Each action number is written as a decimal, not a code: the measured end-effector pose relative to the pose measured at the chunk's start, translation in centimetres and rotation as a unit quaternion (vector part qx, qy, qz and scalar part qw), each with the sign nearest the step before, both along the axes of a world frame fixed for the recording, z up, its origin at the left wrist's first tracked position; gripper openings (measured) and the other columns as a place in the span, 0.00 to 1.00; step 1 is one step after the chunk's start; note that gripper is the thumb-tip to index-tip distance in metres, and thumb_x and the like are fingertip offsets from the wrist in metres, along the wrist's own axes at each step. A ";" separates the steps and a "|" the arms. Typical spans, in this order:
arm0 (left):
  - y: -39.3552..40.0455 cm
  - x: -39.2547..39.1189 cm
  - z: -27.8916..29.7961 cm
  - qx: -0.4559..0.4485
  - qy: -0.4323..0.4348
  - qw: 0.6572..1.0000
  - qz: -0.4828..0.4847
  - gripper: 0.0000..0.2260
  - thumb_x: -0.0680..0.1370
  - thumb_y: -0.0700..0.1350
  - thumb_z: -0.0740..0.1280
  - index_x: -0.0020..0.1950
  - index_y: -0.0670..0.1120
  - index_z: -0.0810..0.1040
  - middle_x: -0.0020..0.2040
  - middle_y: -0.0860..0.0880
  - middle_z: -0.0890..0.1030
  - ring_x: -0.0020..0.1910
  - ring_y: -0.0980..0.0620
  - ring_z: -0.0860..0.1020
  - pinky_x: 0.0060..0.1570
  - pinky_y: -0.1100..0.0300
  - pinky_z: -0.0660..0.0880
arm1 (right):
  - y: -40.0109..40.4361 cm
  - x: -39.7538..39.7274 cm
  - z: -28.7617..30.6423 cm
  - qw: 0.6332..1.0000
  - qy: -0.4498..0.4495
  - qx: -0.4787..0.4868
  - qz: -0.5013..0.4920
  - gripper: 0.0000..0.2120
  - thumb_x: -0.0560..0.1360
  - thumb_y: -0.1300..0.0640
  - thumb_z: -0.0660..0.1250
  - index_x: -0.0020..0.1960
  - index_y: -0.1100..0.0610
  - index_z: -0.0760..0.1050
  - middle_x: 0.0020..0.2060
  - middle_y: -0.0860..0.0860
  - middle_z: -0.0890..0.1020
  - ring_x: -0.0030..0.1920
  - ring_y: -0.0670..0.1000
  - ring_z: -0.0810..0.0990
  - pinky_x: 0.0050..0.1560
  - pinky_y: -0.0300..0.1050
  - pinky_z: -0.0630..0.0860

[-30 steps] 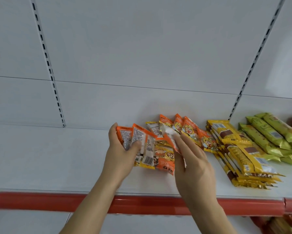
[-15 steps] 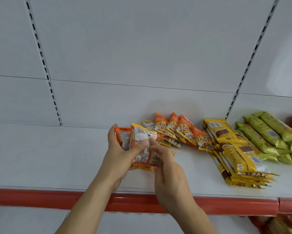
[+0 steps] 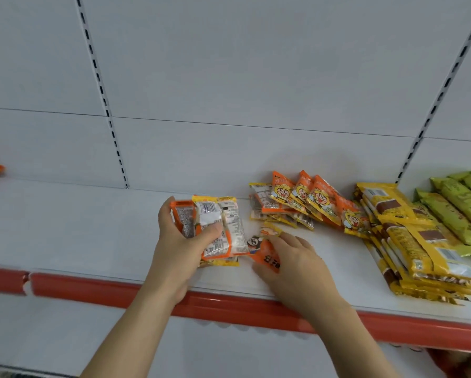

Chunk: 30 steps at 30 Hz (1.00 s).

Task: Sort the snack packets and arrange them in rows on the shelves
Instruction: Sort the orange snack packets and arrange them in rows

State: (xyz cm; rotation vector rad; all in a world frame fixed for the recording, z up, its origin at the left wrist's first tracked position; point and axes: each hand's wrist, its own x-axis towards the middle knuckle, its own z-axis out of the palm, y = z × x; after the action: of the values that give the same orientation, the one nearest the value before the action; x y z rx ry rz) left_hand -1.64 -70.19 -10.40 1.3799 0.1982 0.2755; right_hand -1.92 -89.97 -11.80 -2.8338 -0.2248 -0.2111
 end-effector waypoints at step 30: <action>35.8 -5.2 0.6 0.021 -0.004 0.995 0.096 0.41 0.76 0.40 0.76 0.79 0.62 0.57 0.58 0.58 0.83 0.52 0.59 0.85 0.51 0.59 0.80 | 39.2 -2.4 3.8 0.882 -0.017 0.435 0.180 0.27 0.80 0.57 0.68 0.72 0.35 0.66 0.67 0.41 0.77 0.64 0.44 0.79 0.65 0.50 0.76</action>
State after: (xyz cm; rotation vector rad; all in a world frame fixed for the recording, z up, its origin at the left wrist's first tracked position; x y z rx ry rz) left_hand -6.84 -34.34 -9.77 1.4031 0.3206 0.4464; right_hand -4.31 -50.80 -8.01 -1.8551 -0.5093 -0.2106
